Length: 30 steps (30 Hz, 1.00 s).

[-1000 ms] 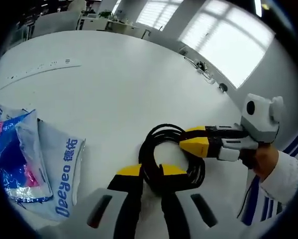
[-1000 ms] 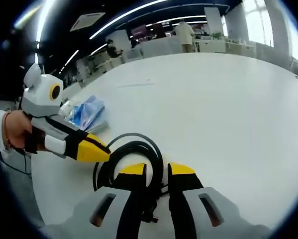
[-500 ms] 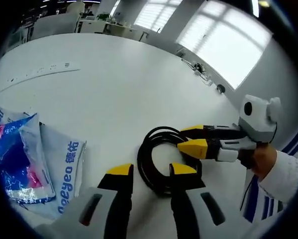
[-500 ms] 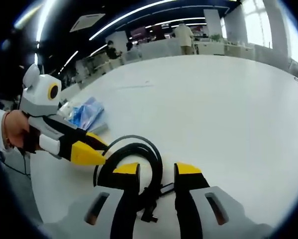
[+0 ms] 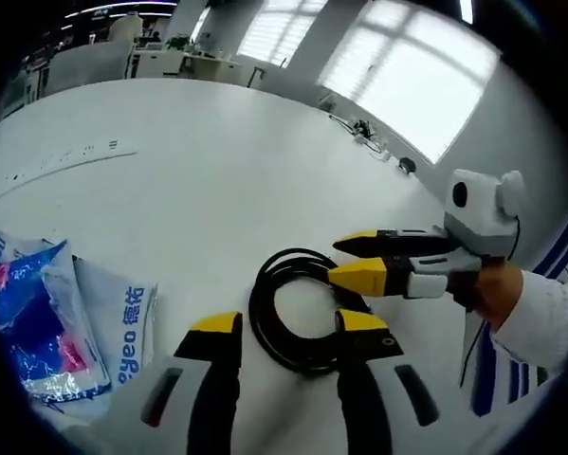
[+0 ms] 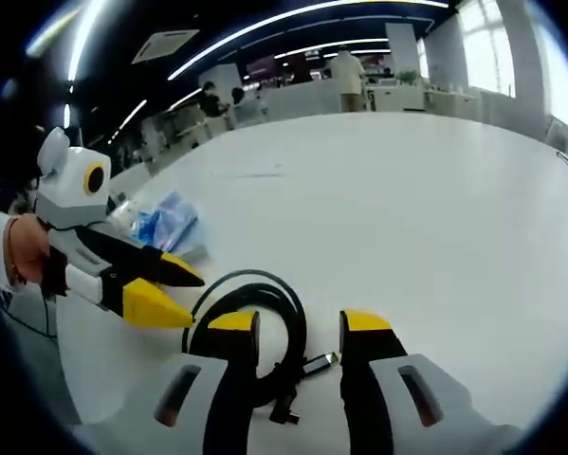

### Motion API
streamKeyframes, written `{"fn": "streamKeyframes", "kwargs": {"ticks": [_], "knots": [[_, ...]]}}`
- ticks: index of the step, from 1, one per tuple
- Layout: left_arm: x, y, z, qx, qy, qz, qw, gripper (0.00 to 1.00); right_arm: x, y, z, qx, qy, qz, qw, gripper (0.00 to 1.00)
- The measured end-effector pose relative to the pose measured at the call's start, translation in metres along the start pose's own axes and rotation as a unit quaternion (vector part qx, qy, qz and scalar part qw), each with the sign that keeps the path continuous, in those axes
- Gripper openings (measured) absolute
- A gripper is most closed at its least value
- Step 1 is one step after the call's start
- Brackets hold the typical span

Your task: Arrange the tabletop items into an orderly group along one side of the table until the central work area is clear of visible clutter.

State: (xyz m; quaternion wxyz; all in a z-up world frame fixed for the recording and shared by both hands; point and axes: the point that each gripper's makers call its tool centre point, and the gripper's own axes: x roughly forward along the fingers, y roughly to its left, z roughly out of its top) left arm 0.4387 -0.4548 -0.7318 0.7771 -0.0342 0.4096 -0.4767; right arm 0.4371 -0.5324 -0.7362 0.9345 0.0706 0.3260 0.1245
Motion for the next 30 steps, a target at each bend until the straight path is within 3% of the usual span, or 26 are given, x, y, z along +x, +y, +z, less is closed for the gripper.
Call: {"fn": "streamKeyframes", "kwargs": {"ticks": [7,16,30], "knots": [[-0.009,-0.004,0.010,0.009,-0.013,-0.008,0.9998,0.48,-0.006,0.000,0.009,0.001,-0.010,-0.004,0.9999,0.37],[-0.021,-0.015,0.021,0.046,-0.031,-0.025,0.9981,0.68,-0.016,0.003,0.021,0.005,-0.023,-0.005,0.9997,0.47],[-0.046,-0.012,0.033,0.062,-0.043,-0.032,0.9966,0.82,-0.025,0.017,0.035,-0.006,-0.032,0.003,0.9995,0.62]]}}
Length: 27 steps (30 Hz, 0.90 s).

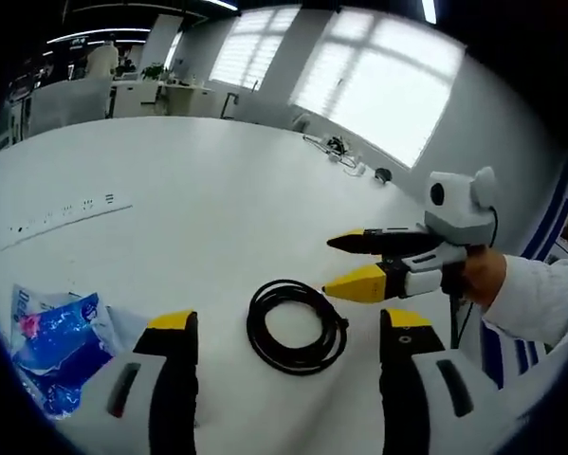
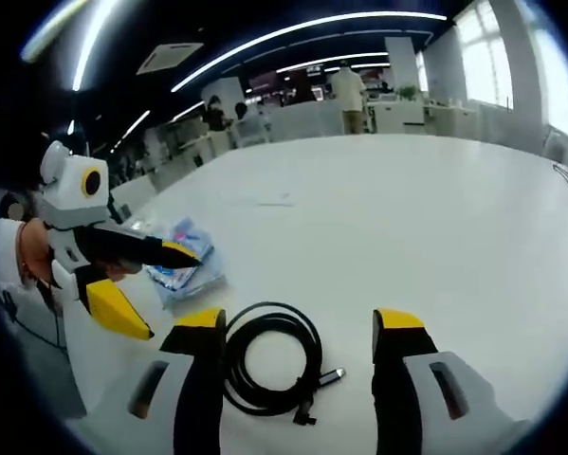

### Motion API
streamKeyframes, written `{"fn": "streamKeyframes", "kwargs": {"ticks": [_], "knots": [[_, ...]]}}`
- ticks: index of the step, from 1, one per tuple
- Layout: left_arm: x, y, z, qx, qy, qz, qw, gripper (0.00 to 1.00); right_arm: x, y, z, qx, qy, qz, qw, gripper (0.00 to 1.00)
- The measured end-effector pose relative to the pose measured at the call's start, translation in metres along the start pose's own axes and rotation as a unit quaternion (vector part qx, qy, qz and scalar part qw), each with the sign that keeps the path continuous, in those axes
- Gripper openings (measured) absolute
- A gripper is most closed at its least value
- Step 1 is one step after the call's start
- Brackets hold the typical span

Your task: Arrange the tabletop items into an orderly group along one side of the table until the central work area is clear of visible clutter.

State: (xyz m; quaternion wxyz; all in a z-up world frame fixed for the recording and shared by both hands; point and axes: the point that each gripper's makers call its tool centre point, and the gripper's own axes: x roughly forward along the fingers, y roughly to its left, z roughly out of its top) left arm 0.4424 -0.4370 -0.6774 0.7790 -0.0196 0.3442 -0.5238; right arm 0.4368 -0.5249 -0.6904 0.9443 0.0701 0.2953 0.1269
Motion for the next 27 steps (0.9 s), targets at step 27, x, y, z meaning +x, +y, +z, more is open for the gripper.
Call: {"fn": "streamKeyframes", "kwargs": {"ticks": [27], "knots": [[-0.097,0.023,0.041,0.052,-0.064,0.016,0.9965,0.97,-0.006,0.051,0.043,-0.032,-0.029,0.027,0.9987,0.66]]}}
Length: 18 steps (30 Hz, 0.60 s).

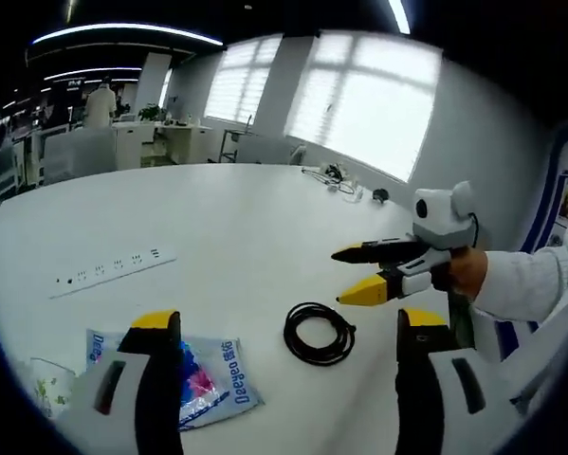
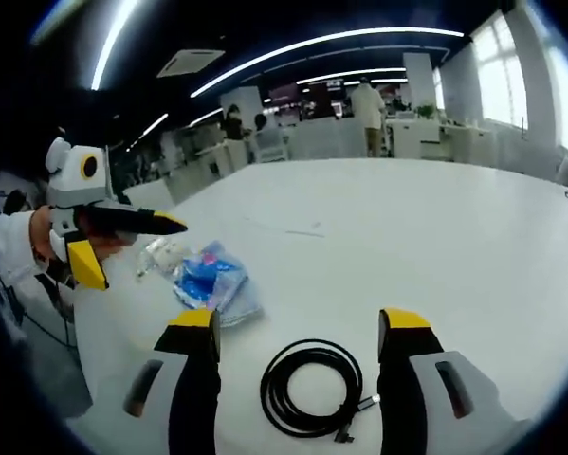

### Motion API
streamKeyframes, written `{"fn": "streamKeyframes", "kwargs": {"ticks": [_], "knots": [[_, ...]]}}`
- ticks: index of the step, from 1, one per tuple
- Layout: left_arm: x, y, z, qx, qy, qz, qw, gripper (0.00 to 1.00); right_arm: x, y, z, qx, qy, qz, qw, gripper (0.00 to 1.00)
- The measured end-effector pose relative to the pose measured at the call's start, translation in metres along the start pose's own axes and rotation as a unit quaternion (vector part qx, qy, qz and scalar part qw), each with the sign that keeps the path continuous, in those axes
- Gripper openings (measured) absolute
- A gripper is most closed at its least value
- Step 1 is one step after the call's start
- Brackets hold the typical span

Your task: Arrange the tabletop items into an orderly group along one side of the table until the central work area is clear of visible clutter.

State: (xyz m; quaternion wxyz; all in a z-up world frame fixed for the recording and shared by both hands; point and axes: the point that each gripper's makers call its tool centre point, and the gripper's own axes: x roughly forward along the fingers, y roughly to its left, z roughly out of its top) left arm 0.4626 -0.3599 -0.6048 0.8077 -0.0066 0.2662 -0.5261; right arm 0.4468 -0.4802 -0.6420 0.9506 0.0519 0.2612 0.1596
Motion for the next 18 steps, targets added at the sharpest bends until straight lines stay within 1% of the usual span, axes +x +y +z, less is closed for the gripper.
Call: {"fn": "streamKeyframes", "kwargs": {"ticks": [9,18], "knots": [[-0.030,0.015,0.007,-0.002,-0.019,0.020,0.9996,0.99,0.002,0.020,0.010,-0.007,-0.006,0.009,0.9999,0.67],[-0.056,0.030,0.008,-0.002,-0.029,0.042,0.9987,1.00,0.007,0.039,0.019,-0.015,-0.009,0.021,0.9996,0.67]]}}
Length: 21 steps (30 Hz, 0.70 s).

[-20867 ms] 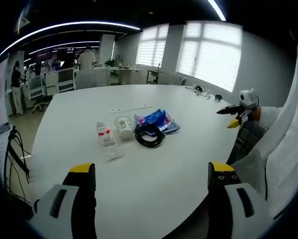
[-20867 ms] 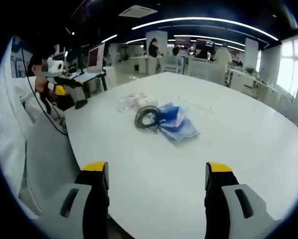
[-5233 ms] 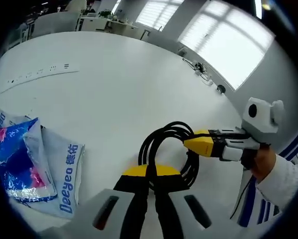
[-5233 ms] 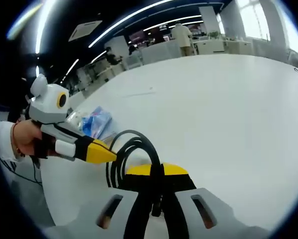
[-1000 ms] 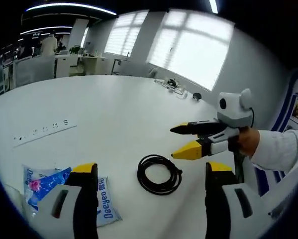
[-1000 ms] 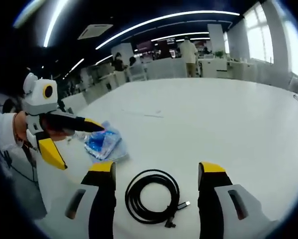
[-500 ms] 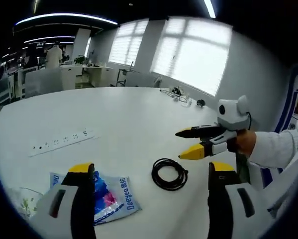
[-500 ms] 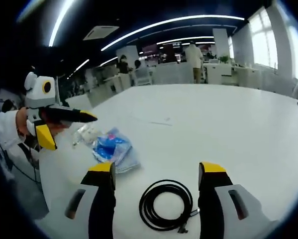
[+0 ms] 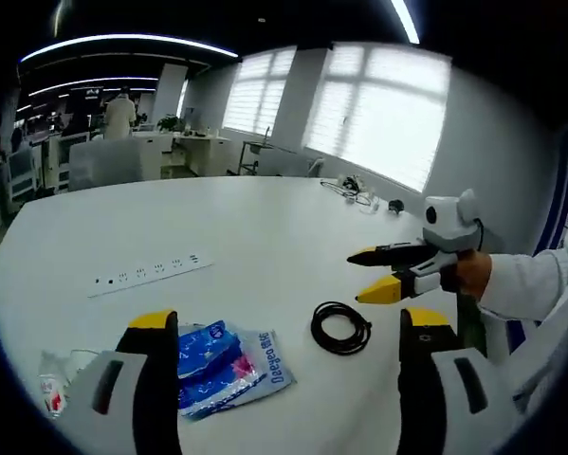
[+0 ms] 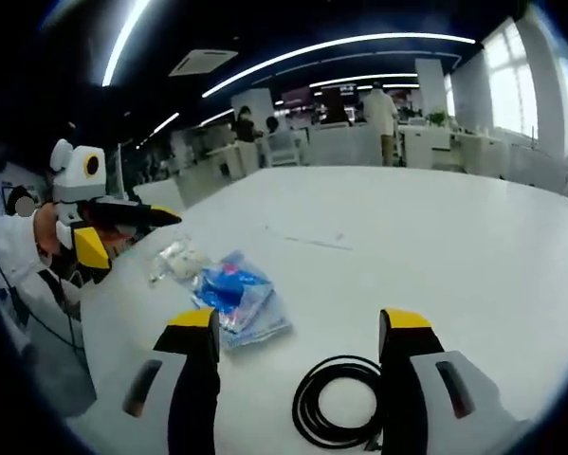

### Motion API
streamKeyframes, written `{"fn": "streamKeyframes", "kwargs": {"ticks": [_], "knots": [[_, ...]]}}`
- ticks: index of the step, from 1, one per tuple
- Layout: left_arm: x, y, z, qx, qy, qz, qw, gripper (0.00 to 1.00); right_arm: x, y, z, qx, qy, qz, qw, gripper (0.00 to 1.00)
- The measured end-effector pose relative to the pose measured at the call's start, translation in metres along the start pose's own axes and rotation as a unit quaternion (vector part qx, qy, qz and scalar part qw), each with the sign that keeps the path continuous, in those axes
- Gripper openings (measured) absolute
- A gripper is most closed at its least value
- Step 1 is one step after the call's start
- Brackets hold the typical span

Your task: Arrange the tabletop items into an orderly group along one side of the table until the central work area is clear of visible clutter.

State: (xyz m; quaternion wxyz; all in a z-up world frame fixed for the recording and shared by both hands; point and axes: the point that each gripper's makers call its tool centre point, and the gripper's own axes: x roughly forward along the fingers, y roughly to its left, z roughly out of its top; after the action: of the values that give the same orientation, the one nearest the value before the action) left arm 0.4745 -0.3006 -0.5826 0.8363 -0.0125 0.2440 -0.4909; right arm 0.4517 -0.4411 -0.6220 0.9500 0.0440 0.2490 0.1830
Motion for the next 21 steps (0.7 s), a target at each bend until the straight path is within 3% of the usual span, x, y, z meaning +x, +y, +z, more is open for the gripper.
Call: {"fn": "streamKeyframes", "kwargs": {"ticks": [21], "knots": [[-0.060,0.045,-0.010,0.001,0.000,0.051,0.9987,1.00,0.020,0.042,0.006,-0.013,0.006,0.028,0.9995,0.81]]}}
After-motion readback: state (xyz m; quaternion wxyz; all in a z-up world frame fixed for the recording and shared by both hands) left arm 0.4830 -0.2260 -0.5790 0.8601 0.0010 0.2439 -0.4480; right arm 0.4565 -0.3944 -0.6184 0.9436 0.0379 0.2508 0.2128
